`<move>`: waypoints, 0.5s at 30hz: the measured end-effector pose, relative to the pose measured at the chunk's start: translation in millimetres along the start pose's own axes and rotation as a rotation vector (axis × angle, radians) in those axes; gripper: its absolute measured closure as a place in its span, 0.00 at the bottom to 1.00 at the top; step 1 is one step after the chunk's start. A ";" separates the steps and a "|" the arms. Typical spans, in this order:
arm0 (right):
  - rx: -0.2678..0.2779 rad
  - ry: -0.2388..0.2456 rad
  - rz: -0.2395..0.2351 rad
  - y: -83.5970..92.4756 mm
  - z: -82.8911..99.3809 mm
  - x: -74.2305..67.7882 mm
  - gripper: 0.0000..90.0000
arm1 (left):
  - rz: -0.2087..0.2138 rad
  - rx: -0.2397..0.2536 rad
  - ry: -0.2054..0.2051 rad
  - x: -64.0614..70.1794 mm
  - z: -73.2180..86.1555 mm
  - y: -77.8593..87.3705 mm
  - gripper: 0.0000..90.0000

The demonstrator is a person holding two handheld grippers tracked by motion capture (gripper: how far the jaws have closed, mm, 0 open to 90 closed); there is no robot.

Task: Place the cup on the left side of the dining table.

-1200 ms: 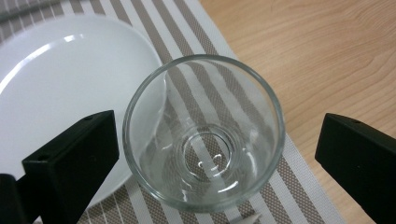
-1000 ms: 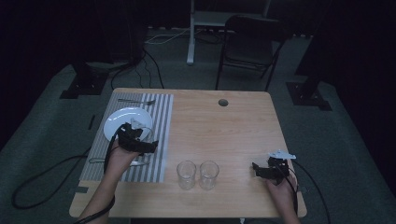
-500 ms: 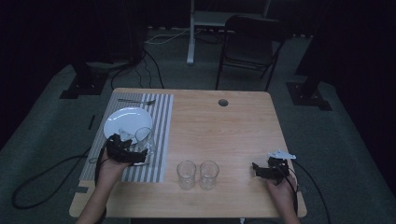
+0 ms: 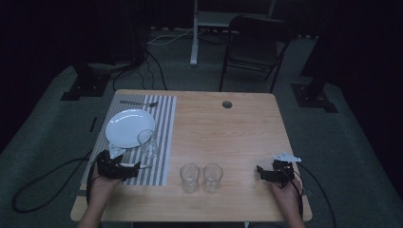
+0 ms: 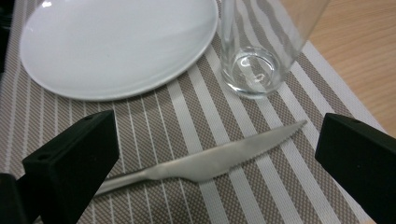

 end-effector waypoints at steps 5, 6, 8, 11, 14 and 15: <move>0.000 -0.002 0.000 0.0 0.0 -0.2 0.14 | -0.033 -0.014 0.021 -4.0 20.8 2.1 0.00; 0.000 -0.002 0.000 0.0 0.0 -0.2 0.14 | -0.035 -0.018 0.028 -4.3 24.8 2.7 0.00; 0.000 -0.001 -0.001 0.0 0.0 -0.2 0.14 | -0.030 -0.020 0.046 -4.7 32.5 2.5 0.00; 0.000 -0.001 -0.001 0.0 0.0 -0.2 0.14 | -0.059 -0.025 0.050 -6.0 43.2 2.2 0.00; 0.000 -0.001 -0.001 0.0 0.0 -0.2 0.14 | -0.068 -0.034 0.061 -6.0 52.6 2.9 0.00; 0.000 -0.001 -0.001 0.0 0.0 -0.2 0.14 | -0.065 -0.039 0.062 -5.5 55.6 3.3 0.00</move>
Point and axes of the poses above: each handheld gripper's, and its own axes: y roughly backward along the jaws, z roughly out of its underside, x roughly to its right, the point moved 8 cm from there along -y, roughly forward along the jaws, and after that the axes turned 15 degrees about -y, right-handed, at the moved point
